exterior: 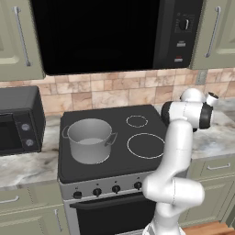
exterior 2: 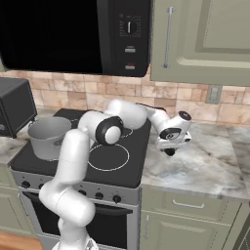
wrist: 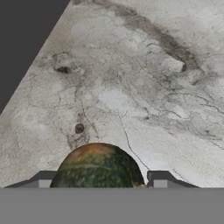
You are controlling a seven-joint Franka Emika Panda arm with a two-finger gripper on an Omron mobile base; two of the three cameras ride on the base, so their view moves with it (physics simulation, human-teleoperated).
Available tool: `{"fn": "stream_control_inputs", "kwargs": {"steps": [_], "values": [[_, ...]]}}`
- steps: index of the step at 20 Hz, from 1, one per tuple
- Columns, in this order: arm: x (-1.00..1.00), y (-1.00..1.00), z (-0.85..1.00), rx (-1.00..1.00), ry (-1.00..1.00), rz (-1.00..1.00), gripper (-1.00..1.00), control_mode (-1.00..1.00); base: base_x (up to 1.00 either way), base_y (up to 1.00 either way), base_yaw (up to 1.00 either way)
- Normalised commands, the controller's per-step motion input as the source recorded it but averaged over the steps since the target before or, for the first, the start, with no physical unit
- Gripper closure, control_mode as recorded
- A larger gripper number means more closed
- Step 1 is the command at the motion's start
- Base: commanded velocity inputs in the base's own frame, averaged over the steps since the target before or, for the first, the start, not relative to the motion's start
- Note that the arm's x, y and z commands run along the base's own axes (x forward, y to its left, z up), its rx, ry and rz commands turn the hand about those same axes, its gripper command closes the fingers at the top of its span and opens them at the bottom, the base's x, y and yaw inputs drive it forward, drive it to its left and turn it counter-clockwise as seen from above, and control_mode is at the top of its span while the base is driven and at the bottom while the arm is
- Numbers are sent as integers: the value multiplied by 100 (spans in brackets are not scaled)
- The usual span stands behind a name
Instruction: Turn on the burner for the pot on the stove. Wait thirty seconds for the pot to heat up. Then add the squash to the pot.
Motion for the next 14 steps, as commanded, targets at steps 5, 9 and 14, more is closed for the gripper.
{"fn": "stream_control_inputs", "kwargs": {"steps": [5,9,14], "values": [[-10,-6,-10,0,-5,5,100,-100,0,0,0],[-34,-2,-5,0,-4,1,100,-100,0,0,0],[-60,0,1,1,-24,0,100,-100,0,0,0]]}}
